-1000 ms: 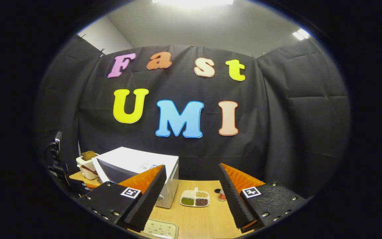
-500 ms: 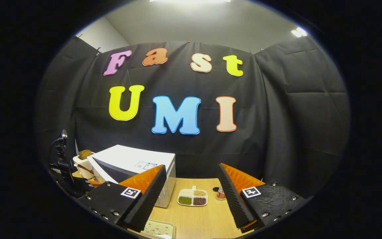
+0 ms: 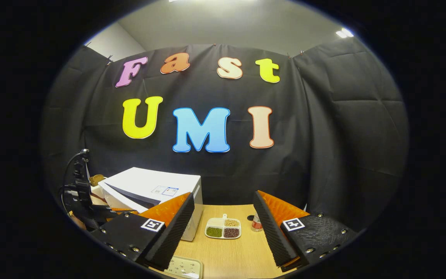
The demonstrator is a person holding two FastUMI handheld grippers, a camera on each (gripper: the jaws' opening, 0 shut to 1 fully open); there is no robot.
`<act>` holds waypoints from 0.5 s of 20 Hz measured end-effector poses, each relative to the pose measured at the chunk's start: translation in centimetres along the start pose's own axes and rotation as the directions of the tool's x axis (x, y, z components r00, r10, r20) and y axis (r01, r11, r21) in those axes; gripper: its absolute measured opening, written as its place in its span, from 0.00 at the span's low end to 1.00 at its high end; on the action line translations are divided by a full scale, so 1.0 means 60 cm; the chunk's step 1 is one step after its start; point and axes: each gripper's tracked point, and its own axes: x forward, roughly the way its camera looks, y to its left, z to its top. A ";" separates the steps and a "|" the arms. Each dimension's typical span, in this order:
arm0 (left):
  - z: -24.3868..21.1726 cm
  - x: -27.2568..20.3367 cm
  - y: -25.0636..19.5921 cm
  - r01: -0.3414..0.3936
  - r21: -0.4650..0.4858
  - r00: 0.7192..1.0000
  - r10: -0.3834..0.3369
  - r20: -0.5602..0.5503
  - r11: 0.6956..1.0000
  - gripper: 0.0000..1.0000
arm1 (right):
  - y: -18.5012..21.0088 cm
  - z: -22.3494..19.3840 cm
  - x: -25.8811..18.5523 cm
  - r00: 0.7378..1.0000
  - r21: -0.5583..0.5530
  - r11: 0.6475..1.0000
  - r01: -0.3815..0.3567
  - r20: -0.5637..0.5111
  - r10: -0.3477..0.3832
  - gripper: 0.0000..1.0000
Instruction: Open the microwave oven with the left hand, put the food in, and close the microwave oven.
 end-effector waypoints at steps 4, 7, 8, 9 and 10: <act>0.010 0.017 -0.009 0.002 0.005 1.000 -0.002 0.011 1.000 0.07 | -0.012 0.006 -0.001 1.000 -0.012 1.000 0.006 0.008 -0.006 0.95; 0.018 0.030 -0.008 -0.001 -0.004 1.000 0.001 0.013 1.000 0.07 | -0.018 0.002 0.001 1.000 -0.015 1.000 0.010 0.005 -0.010 0.95; 0.021 0.034 -0.011 0.004 -0.013 1.000 -0.004 0.014 1.000 0.07 | -0.020 0.001 -0.001 1.000 -0.016 1.000 0.010 0.003 -0.010 0.95; 0.022 0.039 -0.012 0.006 -0.018 1.000 -0.006 0.011 1.000 0.07 | -0.021 0.001 -0.002 1.000 -0.017 1.000 0.010 0.001 -0.010 0.95; 0.019 0.042 -0.013 0.003 -0.018 1.000 -0.003 0.005 1.000 0.07 | -0.024 -0.001 -0.002 1.000 -0.018 1.000 0.011 0.000 -0.011 0.95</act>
